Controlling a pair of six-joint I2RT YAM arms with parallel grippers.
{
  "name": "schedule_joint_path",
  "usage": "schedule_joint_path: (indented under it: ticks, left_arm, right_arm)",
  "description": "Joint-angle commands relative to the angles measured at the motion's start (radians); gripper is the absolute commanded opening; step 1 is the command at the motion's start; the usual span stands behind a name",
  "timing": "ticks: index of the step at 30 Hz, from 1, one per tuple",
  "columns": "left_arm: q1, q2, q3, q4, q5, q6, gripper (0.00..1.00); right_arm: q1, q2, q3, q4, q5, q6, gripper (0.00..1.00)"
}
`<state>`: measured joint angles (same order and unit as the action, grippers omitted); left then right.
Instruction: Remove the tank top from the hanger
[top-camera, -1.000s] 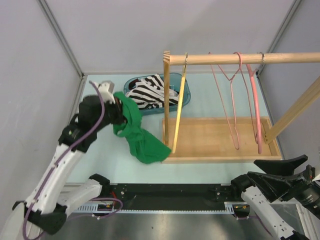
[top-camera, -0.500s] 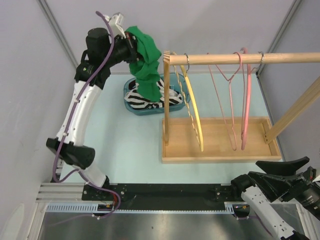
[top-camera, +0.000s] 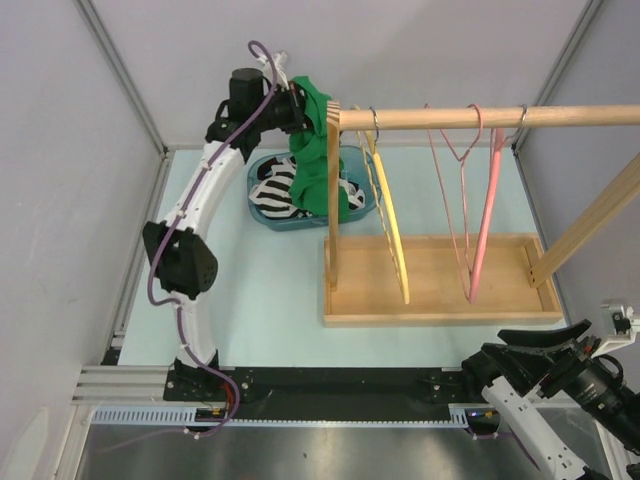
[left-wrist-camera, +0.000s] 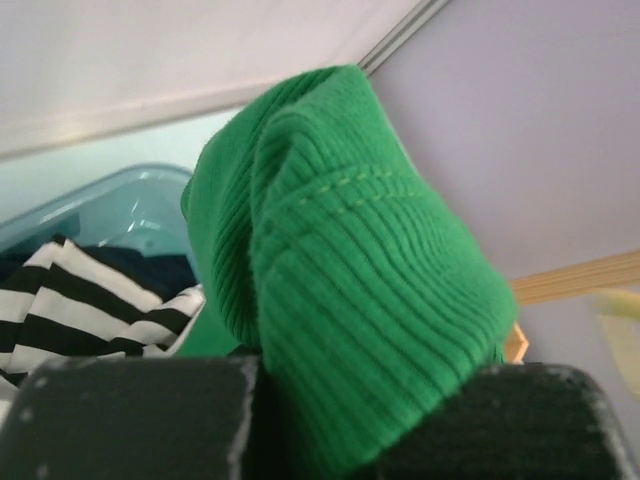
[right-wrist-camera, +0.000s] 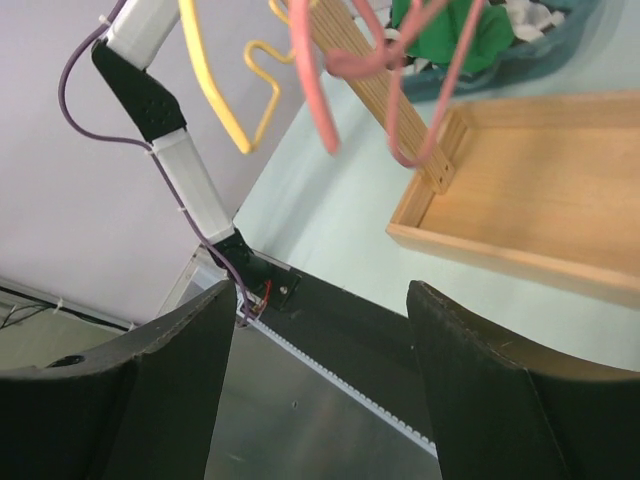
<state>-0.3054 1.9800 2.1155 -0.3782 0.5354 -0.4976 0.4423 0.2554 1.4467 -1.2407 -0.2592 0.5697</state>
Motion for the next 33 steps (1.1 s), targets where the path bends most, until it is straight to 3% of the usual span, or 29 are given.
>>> schedule_joint_path:
  ticks: [1,9,14,17,20,24,26,27,29,33]
  left_arm:
    - [0.005,0.068,0.041,0.079,0.012,0.013,0.0]
    - [0.002,0.129,-0.041,0.117,0.012,0.031,0.0]
    - [-0.02,0.063,-0.276,0.147,-0.089,0.051,0.0]
    - [-0.02,0.083,-0.31,0.031,-0.213,0.051,0.01]
    - [-0.023,0.089,-0.305,-0.02,-0.21,0.054,0.12]
    - [-0.037,0.014,-0.342,-0.024,-0.316,0.074,0.35]
    - [-0.035,0.005,-0.321,-0.066,-0.365,0.086,0.38]
    - [-0.035,0.008,-0.283,-0.091,-0.385,0.096,0.54]
    - [-0.037,0.003,-0.25,-0.152,-0.437,0.119,0.69]
    - [-0.037,-0.041,-0.241,-0.203,-0.497,0.159,0.72]
  right_arm:
    - [0.01,-0.071,-0.048,-0.052,0.058,0.061,0.73]
    - [0.018,-0.117,-0.078,-0.082,0.136,0.12,0.73]
    - [0.027,-0.146,-0.146,-0.066,0.199,0.206,0.72]
    - [0.029,-0.156,-0.207,-0.04,0.199,0.232,0.73]
    - [0.029,-0.147,-0.226,-0.025,0.196,0.228,0.74]
    - [0.03,-0.146,-0.227,-0.02,0.219,0.223,0.75]
    - [0.03,-0.147,-0.244,-0.019,0.219,0.228,0.77]
    - [0.032,-0.146,-0.252,-0.019,0.215,0.234,0.77]
    - [0.032,-0.151,-0.279,-0.01,0.198,0.24,0.78]
    - [0.03,-0.166,-0.308,0.01,0.184,0.252,0.79]
